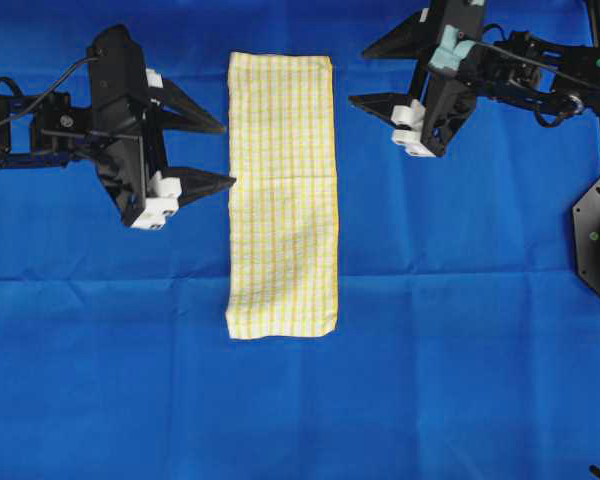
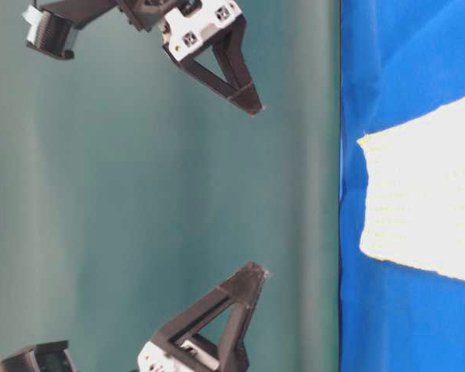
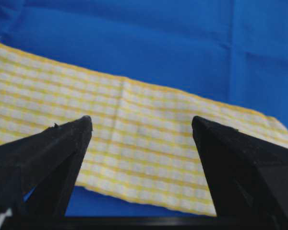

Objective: Fold the yellow towel.
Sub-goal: 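Grasp the strip's top end corners with both grippers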

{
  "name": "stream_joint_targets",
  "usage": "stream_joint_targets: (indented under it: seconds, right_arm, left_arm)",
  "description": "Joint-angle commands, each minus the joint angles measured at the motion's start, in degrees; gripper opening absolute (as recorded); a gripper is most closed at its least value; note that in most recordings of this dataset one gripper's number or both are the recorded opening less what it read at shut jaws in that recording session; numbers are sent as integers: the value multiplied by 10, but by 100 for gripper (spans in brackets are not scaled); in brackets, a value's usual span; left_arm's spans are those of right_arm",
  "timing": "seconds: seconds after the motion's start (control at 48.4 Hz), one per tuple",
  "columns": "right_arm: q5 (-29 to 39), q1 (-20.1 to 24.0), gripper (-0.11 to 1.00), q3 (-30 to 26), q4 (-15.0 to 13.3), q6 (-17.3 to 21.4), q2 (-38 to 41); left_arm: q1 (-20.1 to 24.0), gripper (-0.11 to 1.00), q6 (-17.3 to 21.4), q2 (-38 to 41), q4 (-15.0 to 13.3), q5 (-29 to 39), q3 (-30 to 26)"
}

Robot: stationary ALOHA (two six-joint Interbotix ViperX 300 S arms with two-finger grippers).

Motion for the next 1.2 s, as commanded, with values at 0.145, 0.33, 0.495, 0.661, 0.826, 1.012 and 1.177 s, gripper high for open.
stream_joint_targets:
  seconds: [0.145, 0.33, 0.495, 0.661, 0.826, 1.012, 1.177]
  right_arm:
    - [-7, -36, 72, -51, 1, -2, 60]
    - [-7, -74, 72, -89, 3, 2, 149]
    - [-11, -90, 72, -118, 7, 2, 214]
    - [-11, -98, 72, -141, 11, 2, 262]
    - [-11, -97, 72, -154, 21, 3, 291]
    - [-10, -97, 72, -156, 35, 5, 303]
    - [-10, -97, 70, -156, 40, 15, 303]
  left_arm:
    - [74, 86, 43, 62, 1, -54, -16]
    - [148, 87, 60, 156, 2, -116, -33]
    - [184, 87, 70, 218, 1, -136, -62]
    - [200, 87, 79, 264, 2, -139, -92]
    - [204, 87, 79, 304, 0, -141, -110]
    - [205, 85, 77, 332, -4, -143, -117]
    - [211, 75, 71, 338, -4, -142, -117]
